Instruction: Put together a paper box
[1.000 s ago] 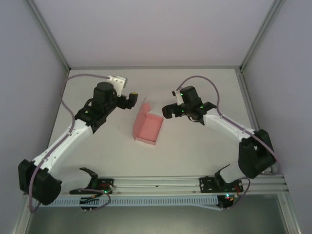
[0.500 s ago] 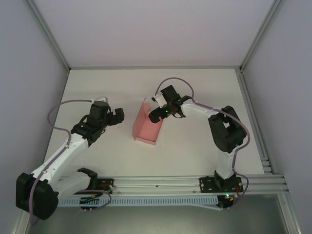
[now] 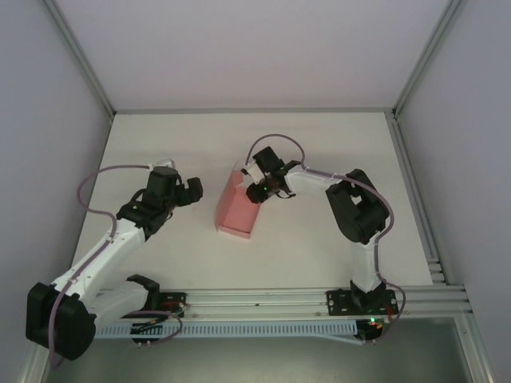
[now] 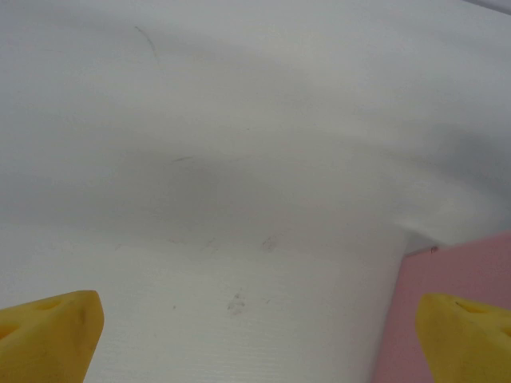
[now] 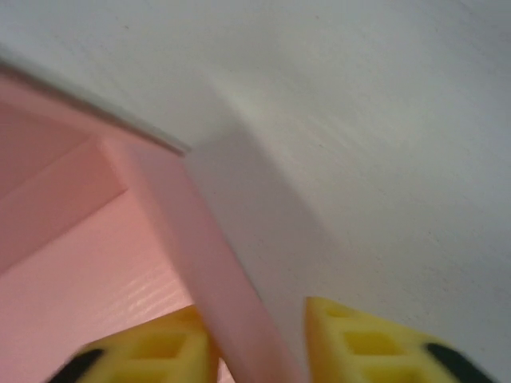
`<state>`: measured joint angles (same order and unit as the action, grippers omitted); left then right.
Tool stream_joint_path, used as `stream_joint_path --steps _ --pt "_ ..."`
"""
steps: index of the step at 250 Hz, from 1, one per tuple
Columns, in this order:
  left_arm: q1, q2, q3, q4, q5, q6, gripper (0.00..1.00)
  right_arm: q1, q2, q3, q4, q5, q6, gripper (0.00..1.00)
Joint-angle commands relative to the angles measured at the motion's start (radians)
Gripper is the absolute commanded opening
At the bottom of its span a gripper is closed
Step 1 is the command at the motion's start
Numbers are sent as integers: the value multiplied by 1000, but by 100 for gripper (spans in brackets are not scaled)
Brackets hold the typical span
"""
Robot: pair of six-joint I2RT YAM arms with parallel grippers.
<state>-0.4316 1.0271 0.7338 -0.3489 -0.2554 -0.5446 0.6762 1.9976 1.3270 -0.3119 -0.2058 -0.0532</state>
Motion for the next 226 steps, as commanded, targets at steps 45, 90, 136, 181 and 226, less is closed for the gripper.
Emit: stream_joint_path --steps 45,90,136,181,226 --pt "9 -18 -10 9 -35 -23 100 5 -42 -11 22 102 84 4" --pt "10 -21 -9 -4 -63 -62 99 12 -127 -62 -13 400 365 0" --pt "12 -19 -9 3 -70 -77 100 34 -201 -157 -42 582 708 0" --pt "11 -6 -10 10 -64 -72 100 63 -211 -185 -62 553 766 0" --pt "11 -4 -22 30 -53 -71 100 81 -220 -249 -2 492 801 0"
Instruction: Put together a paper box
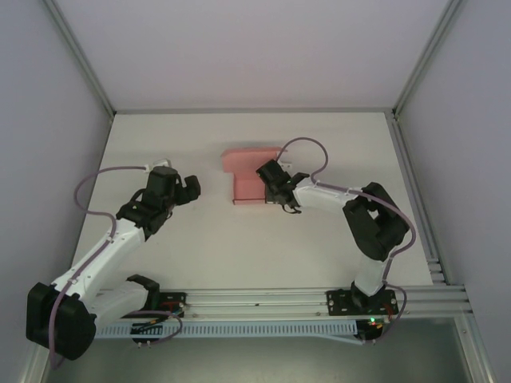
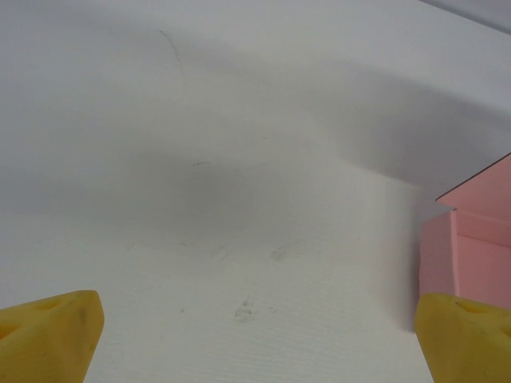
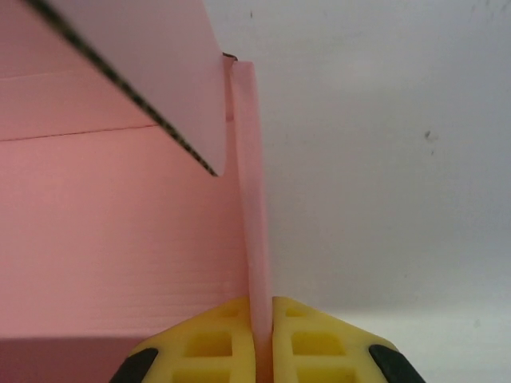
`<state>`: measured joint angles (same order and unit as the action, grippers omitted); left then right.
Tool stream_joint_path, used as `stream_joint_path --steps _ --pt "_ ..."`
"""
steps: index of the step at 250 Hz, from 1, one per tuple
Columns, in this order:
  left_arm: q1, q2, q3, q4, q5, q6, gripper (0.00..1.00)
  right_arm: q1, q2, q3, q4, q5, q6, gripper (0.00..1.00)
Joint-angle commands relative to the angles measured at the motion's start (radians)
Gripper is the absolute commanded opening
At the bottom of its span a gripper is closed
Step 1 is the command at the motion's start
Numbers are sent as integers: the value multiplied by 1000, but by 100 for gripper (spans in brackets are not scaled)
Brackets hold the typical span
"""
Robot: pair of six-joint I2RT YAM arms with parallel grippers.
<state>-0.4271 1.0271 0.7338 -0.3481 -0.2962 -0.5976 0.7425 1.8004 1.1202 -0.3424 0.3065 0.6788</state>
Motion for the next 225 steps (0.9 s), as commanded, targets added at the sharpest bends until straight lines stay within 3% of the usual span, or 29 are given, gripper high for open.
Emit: stream_joint_path --steps 1,42,59,92,120,157,179,202,225 --pt "7 -5 -22 30 -10 -18 100 15 -23 -43 30 -21 67 0" --pt "7 -5 -27 43 7 -6 100 23 -10 -42 -10 -5 51 8" --pt "7 -6 -30 54 24 7 100 29 -23 -49 -10 -6 50 18" --pt "7 -1 -23 107 112 85 100 33 -81 -44 -35 45 33 48" --pt "7 36 20 148 179 174 100 31 -143 -7 -93 106 -11 51" --pt "6 152 120 167 294 305 100 28 -198 55 -142 141 -160 73" --pt "7 247 196 164 394 412 100 6 -216 81 -124 101 -268 85" --pt "7 354 298 119 460 526 100 -48 -209 122 -100 7 -382 89" --pt "6 455 389 68 525 629 100 -117 -169 182 -105 -168 -495 88"
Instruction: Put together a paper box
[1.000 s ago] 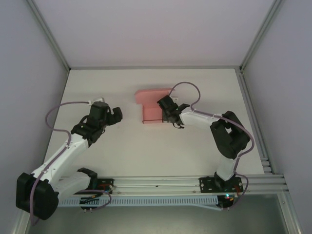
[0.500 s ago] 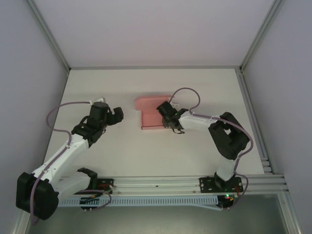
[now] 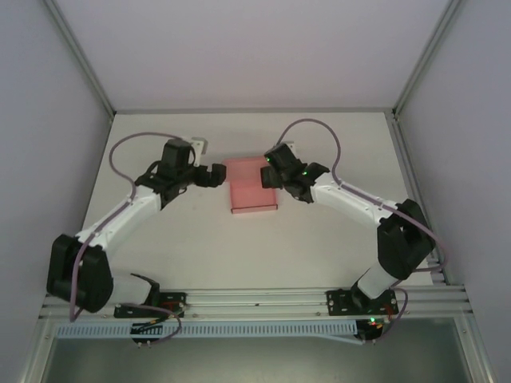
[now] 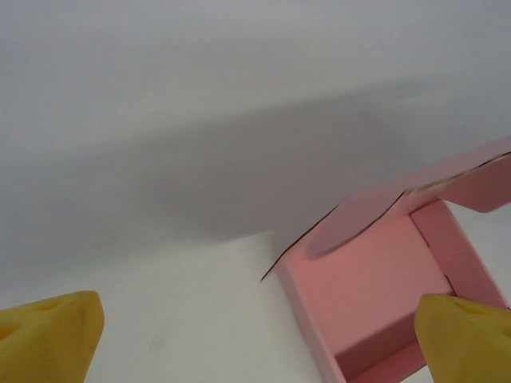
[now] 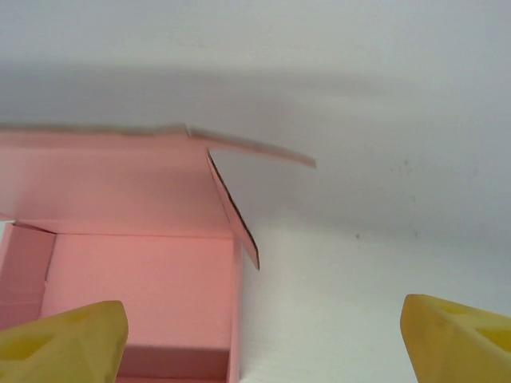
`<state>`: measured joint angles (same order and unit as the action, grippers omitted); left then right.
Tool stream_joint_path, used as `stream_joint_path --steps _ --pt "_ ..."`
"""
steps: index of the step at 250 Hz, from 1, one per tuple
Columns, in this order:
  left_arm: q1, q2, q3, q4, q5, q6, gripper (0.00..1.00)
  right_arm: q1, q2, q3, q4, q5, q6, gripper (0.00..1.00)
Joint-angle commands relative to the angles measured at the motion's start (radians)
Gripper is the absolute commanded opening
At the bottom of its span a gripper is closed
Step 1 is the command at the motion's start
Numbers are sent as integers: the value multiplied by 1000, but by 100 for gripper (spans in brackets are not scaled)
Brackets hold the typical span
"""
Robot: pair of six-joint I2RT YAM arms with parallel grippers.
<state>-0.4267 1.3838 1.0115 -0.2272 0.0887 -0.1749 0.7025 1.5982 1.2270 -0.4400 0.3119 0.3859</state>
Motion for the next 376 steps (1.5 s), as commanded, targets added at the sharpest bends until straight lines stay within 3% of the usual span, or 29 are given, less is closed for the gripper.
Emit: stream_joint_path --steps 1,16,51,75,109,144,166,230,275,323,344,376 --pt "6 104 116 -56 141 219 100 -80 34 77 -9 -178 -206 88" --pt "6 175 188 -113 159 285 100 -109 74 133 -40 -259 -294 85" --pt "6 318 320 -222 190 397 100 -126 162 231 -116 -239 -419 78" --pt "8 390 378 -271 182 443 100 -130 199 264 -146 -290 -486 74" --pt "8 440 423 -299 182 444 90 -133 240 302 -177 -332 -506 66" --pt "6 432 418 -305 180 432 79 -133 239 296 -154 -315 -494 48" --pt "6 408 405 -304 178 423 79 -132 232 289 -142 -323 -491 39" --pt "7 348 365 -309 104 418 76 -132 225 280 -130 -320 -480 29" --pt "8 317 346 -297 94 404 76 -131 207 248 -88 -345 -441 14" --pt "6 321 318 -288 120 397 59 -132 178 208 -65 -373 -419 7" --pt "6 329 315 -273 148 410 56 -132 170 191 -58 -387 -422 7" --pt "6 347 347 -282 156 406 31 -132 170 191 -63 -373 -423 7"
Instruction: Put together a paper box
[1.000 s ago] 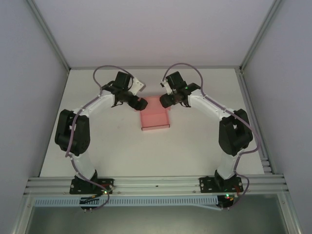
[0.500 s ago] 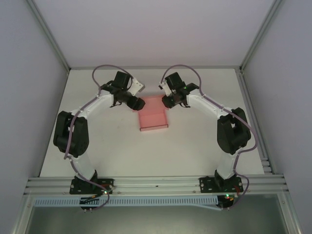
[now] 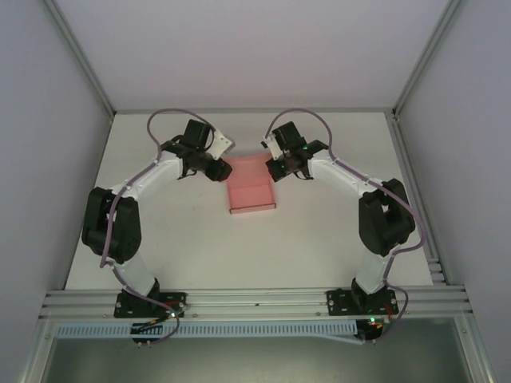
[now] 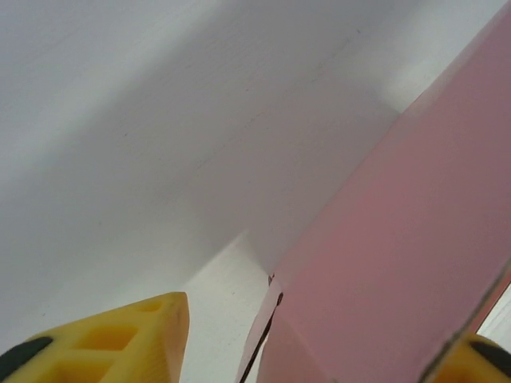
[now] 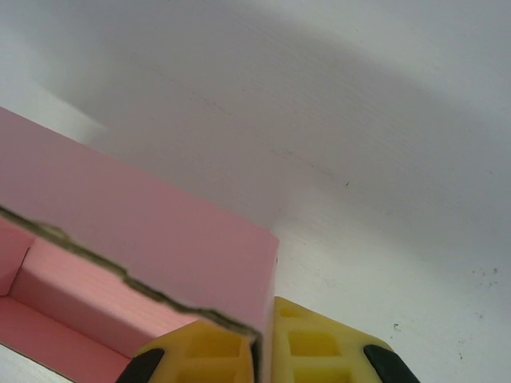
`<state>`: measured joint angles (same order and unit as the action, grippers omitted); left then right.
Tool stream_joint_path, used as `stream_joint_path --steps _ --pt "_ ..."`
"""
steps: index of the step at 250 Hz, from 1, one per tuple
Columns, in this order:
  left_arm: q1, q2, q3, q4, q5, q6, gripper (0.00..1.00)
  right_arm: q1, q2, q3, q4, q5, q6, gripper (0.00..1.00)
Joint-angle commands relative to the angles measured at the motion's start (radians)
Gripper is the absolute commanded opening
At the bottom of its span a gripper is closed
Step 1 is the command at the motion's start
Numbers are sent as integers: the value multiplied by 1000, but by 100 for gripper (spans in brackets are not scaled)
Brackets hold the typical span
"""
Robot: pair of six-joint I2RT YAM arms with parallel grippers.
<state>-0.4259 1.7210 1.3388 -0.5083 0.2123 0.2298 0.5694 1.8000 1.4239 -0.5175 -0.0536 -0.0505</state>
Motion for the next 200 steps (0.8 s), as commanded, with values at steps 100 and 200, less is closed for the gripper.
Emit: stream_joint_path --steps 100,200 --pt "-10 -40 -14 153 -164 -443 0 24 -134 -146 257 179 286 0" --pt "-97 -73 -221 609 -382 -779 0 82 -102 -314 696 416 607 0"
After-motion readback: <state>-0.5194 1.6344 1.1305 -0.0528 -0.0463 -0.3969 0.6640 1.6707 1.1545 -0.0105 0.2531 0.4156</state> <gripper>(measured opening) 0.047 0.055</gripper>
